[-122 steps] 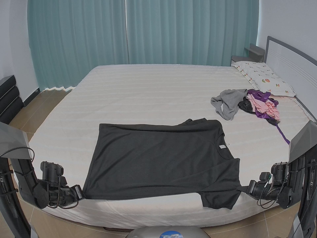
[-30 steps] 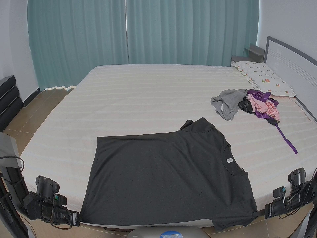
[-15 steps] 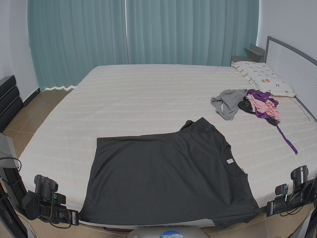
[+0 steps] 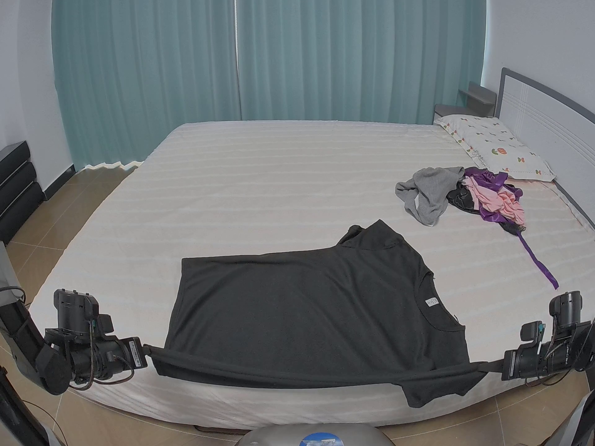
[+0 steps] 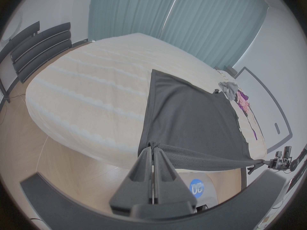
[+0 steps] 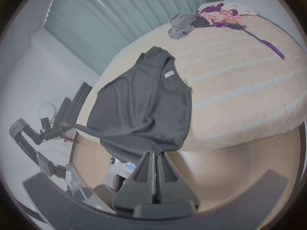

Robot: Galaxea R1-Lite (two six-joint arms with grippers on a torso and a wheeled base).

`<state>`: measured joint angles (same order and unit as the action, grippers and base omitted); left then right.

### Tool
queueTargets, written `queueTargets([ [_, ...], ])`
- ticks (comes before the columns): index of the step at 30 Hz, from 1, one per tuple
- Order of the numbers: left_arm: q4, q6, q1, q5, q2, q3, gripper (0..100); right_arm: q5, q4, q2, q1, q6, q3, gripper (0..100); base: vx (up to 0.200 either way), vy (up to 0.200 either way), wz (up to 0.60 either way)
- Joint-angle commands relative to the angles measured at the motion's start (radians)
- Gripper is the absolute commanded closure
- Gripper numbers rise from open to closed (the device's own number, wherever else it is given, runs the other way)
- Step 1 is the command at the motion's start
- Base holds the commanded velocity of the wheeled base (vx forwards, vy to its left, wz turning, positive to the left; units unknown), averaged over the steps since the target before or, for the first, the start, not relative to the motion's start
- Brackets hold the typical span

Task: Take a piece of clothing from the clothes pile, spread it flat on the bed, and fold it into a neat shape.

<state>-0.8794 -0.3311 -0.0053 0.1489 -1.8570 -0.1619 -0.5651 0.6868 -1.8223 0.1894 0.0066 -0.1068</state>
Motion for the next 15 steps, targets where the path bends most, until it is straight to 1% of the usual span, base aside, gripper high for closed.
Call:
queueTargets([
  [1, -0.003, -0.011, -0.001, -0.012, 0.019, -0.041, 100, 0.007, 0.000, 0.038, -0.028, 0.062, -0.068, 100, 0.000, 0.000, 0.00],
  [3, -0.001, -0.011, 0.001, -0.014, 0.019, -0.051, 100, 0.011, 0.000, 0.037, -0.034, 0.079, -0.086, 100, 0.000, 0.000, 0.00],
  [8, -0.003, -0.009, 0.001, -0.029, 0.015, -0.054, 100, 0.011, -0.001, 0.052, -0.044, 0.082, -0.114, 100, 0.000, 0.000, 0.00],
  [15, -0.003, -0.009, -0.001, -0.029, -0.008, -0.077, 100, 0.013, -0.006, 0.049, -0.068, 0.090, -0.140, 100, 0.000, 0.000, 0.00],
])
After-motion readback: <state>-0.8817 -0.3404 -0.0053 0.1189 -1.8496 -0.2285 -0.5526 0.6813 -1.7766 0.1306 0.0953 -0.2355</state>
